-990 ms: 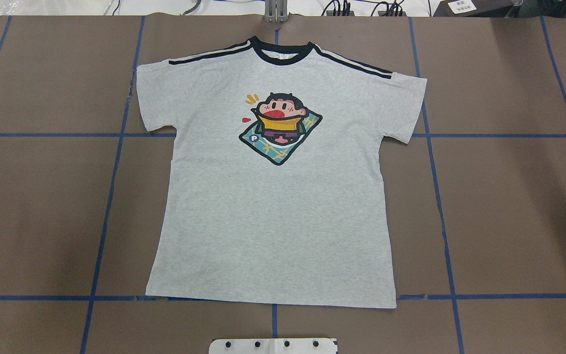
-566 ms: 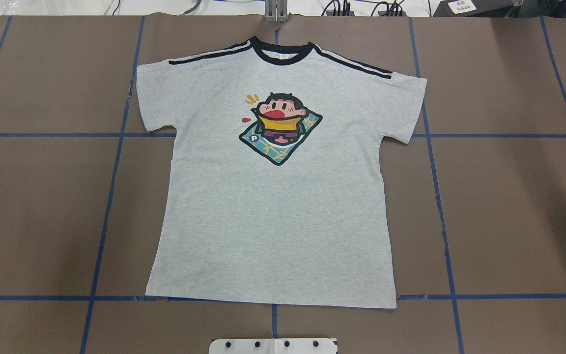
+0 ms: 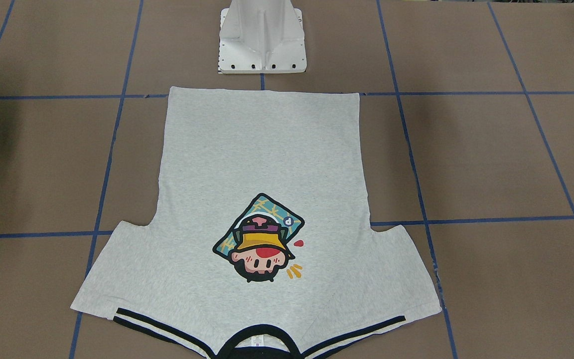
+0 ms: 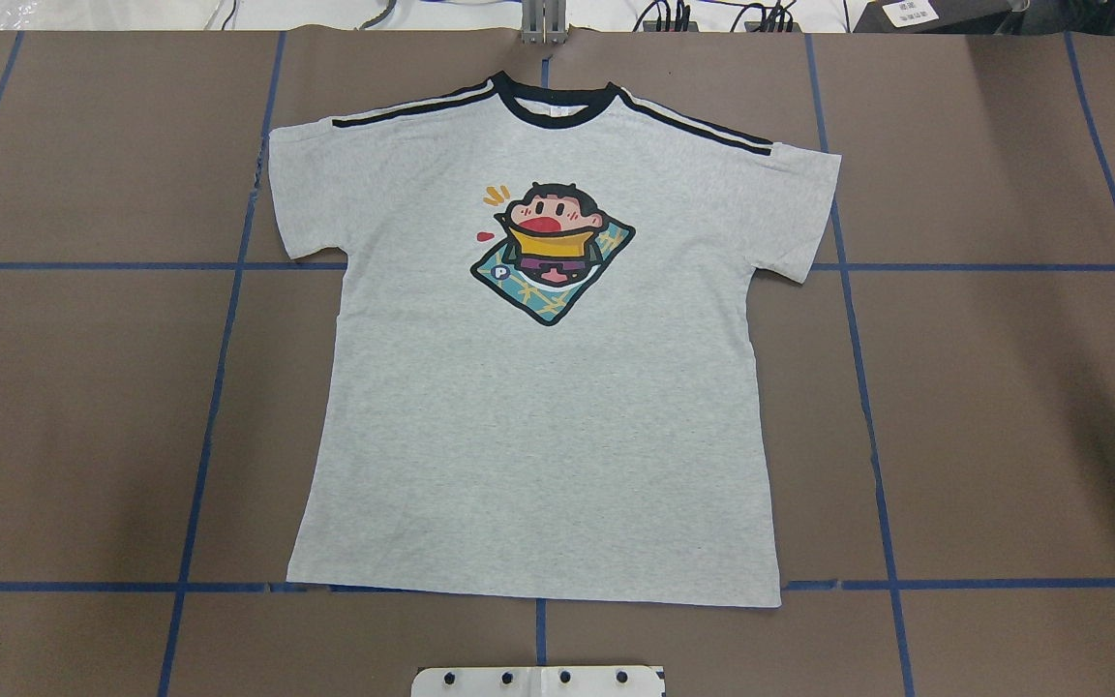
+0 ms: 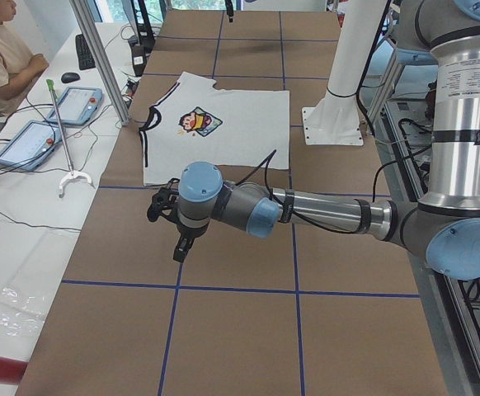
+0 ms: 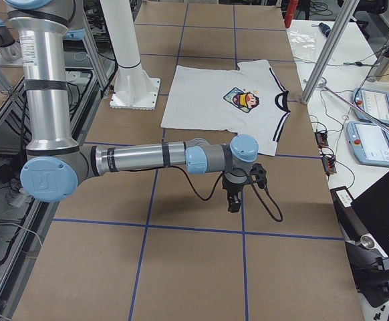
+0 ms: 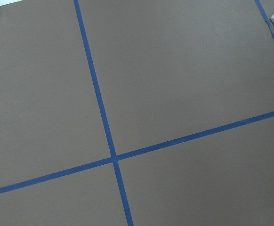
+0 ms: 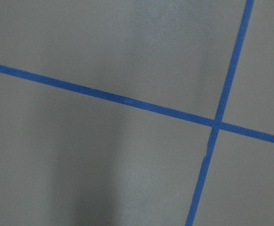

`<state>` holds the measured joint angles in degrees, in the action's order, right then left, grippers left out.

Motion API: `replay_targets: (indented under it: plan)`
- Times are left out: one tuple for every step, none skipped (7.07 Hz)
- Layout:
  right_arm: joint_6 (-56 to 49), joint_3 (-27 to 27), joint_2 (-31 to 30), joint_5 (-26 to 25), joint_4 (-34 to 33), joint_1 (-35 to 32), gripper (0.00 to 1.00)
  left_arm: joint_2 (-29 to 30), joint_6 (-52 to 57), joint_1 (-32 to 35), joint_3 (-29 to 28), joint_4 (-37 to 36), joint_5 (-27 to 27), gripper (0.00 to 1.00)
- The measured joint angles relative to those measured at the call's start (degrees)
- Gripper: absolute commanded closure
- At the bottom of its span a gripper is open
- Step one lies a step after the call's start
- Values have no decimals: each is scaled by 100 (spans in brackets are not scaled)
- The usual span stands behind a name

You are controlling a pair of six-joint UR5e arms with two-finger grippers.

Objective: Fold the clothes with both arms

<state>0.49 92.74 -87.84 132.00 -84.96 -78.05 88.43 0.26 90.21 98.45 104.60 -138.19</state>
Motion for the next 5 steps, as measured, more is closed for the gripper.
replay_targets:
  plan:
    - [39, -85, -97, 2, 483, 73, 0, 6, 0, -1, 14, 14, 6, 0]
    - [85, -166, -133, 4, 774, 106, 0, 9, 1, -2, 41, 52, 17, 0]
    - [109, -191, -103, 7, 902, 148, 0, 11, -1, -9, 77, 92, 30, 0]
    - [143, -196, 9, 5, 947, 223, 0, 11, -5, -13, 91, 106, 45, 0]
    - [268, -213, 238, -18, 961, 386, 0, 7, -7, -13, 110, 113, 45, 0]
